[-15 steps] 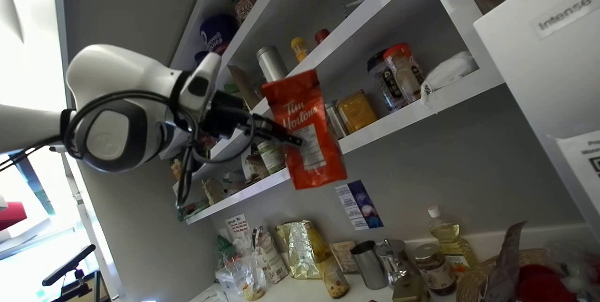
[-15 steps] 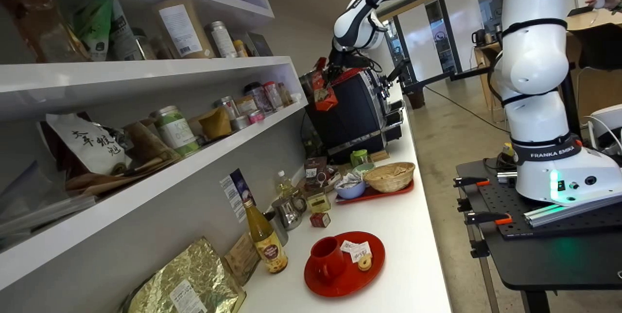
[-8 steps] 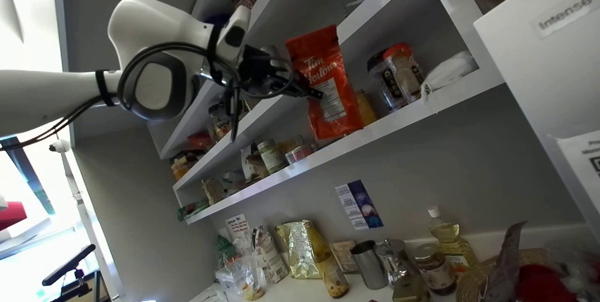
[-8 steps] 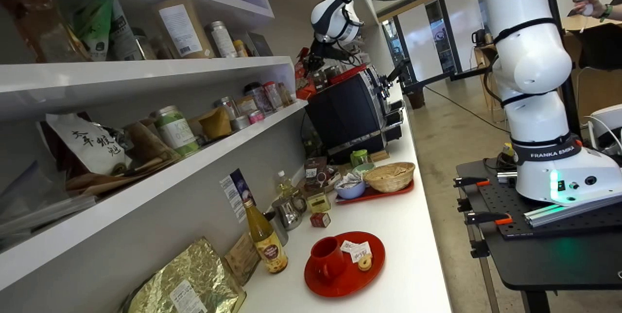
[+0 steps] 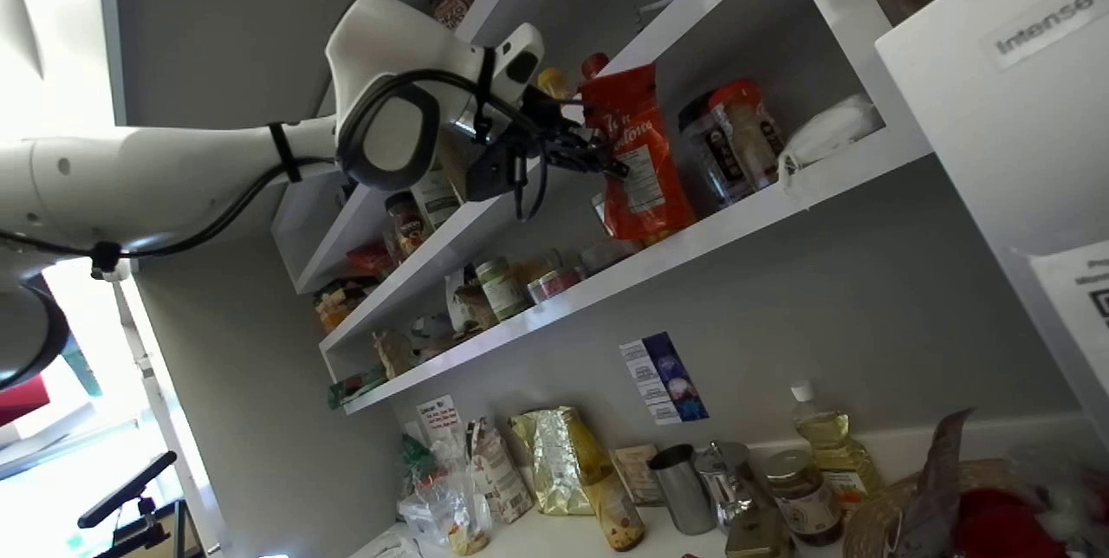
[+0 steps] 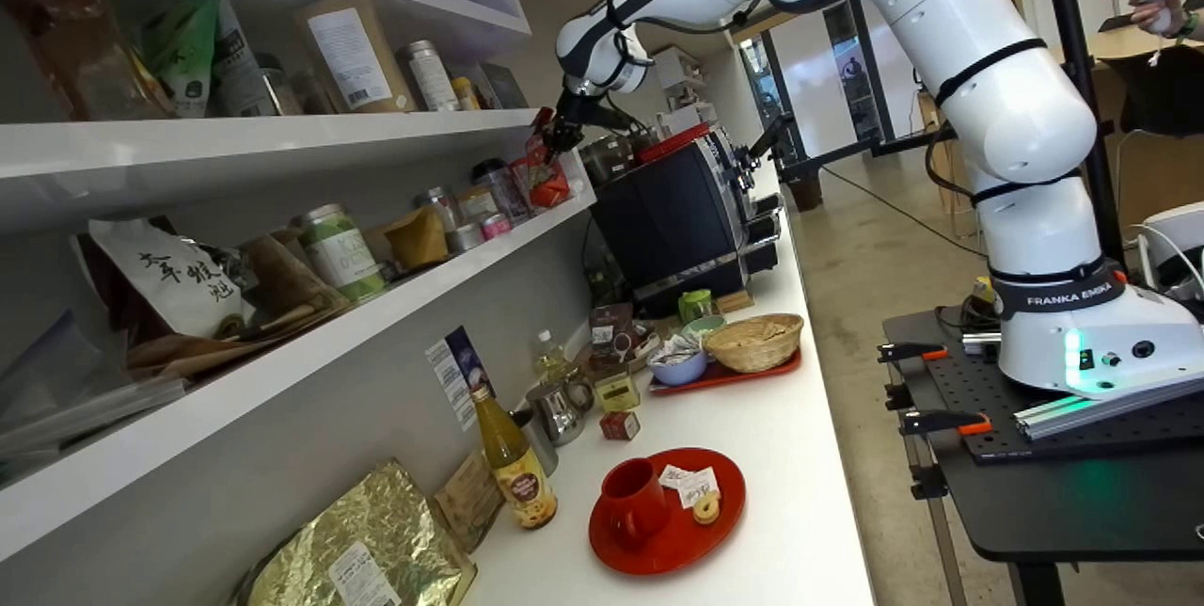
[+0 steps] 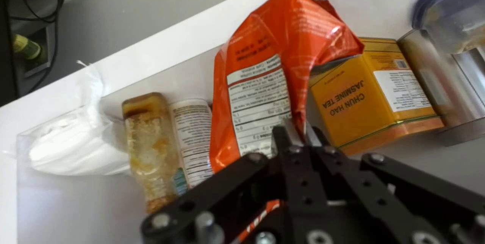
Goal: Move the orange packet to the right side of the bottom shelf
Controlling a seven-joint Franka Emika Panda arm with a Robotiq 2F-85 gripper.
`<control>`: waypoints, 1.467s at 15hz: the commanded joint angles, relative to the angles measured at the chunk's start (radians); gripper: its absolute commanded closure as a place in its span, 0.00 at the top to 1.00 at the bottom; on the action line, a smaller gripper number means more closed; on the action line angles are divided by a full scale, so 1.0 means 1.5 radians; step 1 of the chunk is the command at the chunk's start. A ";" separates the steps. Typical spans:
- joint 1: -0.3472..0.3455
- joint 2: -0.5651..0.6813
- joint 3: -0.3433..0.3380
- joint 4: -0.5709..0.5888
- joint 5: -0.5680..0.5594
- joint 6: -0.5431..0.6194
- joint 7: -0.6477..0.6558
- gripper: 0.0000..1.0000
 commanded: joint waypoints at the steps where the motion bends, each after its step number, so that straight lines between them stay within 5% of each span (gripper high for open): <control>1: -0.065 0.090 0.072 0.149 -0.021 -0.068 -0.004 0.01; 7: -0.093 0.154 0.133 0.243 -0.105 -0.107 0.000 0.01; 12: -0.075 0.169 0.117 0.268 -0.121 -0.137 -0.028 0.01; 13: -0.075 0.170 0.117 0.270 -0.124 -0.141 -0.031 0.05; 14: -0.075 0.169 0.116 0.270 -0.127 -0.144 -0.035 0.28; 17: -0.074 0.164 0.112 0.263 -0.135 -0.139 -0.046 0.39; 22: -0.079 0.130 0.105 0.221 -0.143 -0.129 -0.064 0.75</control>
